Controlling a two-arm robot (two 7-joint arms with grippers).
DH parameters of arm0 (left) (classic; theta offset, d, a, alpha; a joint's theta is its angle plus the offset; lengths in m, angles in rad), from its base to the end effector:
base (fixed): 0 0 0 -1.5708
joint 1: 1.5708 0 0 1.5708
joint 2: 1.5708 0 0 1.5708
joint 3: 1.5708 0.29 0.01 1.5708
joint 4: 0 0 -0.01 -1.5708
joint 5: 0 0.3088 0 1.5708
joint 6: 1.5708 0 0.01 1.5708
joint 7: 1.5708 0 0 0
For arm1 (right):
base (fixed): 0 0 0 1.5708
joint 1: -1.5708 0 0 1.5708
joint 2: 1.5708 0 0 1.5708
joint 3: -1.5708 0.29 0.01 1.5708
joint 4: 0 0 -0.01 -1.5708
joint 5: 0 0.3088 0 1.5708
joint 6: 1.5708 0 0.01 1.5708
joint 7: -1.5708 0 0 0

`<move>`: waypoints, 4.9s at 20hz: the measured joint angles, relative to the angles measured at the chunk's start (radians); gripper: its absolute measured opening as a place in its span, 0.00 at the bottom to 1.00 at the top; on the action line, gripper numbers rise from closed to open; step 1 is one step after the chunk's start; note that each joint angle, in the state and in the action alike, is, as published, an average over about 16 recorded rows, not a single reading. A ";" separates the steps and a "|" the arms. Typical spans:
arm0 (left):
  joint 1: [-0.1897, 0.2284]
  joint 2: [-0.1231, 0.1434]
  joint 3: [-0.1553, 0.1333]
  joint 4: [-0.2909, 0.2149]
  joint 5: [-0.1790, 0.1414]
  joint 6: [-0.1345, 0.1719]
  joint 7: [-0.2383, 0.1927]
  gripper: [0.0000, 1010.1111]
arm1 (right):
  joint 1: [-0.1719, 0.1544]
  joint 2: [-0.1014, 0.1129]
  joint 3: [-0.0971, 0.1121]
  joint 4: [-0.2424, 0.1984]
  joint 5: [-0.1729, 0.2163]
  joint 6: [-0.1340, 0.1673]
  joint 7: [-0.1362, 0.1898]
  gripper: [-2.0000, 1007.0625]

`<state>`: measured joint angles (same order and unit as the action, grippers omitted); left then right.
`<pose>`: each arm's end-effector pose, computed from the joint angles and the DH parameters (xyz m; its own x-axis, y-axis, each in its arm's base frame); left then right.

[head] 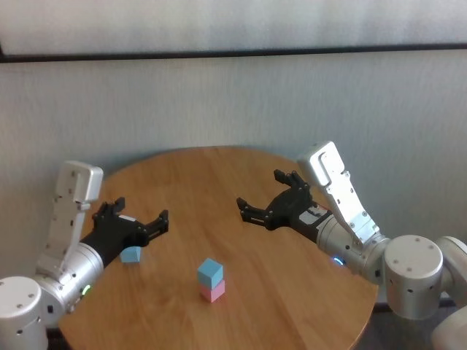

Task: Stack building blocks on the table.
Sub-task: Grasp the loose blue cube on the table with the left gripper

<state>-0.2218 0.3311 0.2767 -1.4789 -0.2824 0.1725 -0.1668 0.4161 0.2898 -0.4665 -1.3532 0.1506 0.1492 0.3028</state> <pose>0.3812 0.0228 -0.2646 0.3808 0.9221 0.0684 -0.9183 0.3685 0.1450 0.4202 0.0318 -0.2468 0.5993 -0.7657 0.2335 0.8005 0.5740 -0.1723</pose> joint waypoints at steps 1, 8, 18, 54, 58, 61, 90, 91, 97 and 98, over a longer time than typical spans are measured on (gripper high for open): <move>0.002 -0.004 0.001 0.000 0.001 0.008 0.000 0.99 | 0.000 0.000 0.000 0.000 0.001 0.001 0.000 1.00; 0.002 -0.025 0.001 0.020 0.028 0.041 0.015 0.99 | 0.000 -0.001 -0.001 -0.002 0.004 0.004 0.003 1.00; -0.009 -0.068 -0.023 0.080 0.058 0.064 0.052 0.99 | 0.000 -0.001 -0.002 -0.003 0.006 0.006 0.005 1.00; -0.045 -0.154 -0.069 0.203 0.143 0.101 0.046 0.99 | 0.000 -0.001 -0.002 -0.003 0.007 0.008 0.005 1.00; -0.053 -0.161 -0.073 0.224 0.153 0.093 0.039 0.99 | 0.000 -0.001 -0.002 -0.003 0.007 0.008 0.005 1.00; -0.060 -0.165 -0.075 0.241 0.160 0.086 0.034 0.99 | 0.000 -0.001 -0.002 -0.003 0.007 0.008 0.005 1.00; -0.098 -0.208 -0.119 0.320 0.215 0.094 0.028 0.99 | 0.000 -0.001 -0.002 -0.003 0.007 0.008 0.005 1.00; -0.099 -0.209 -0.120 0.321 0.217 0.095 0.028 0.99 | 0.000 -0.001 -0.002 -0.003 0.007 0.008 0.005 1.00; -0.102 -0.212 -0.121 0.325 0.226 0.101 0.032 0.99 | 0.000 -0.001 -0.002 -0.003 0.007 0.008 0.005 1.00; -0.102 -0.212 -0.121 0.326 0.227 0.102 0.032 0.99 | 0.000 -0.001 -0.002 -0.003 0.007 0.008 0.005 1.00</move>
<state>-0.3241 0.1194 0.1556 -1.1534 -0.0551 0.2741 -0.1345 0.4163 0.2889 -0.4686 -1.3566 0.1574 0.1568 0.3080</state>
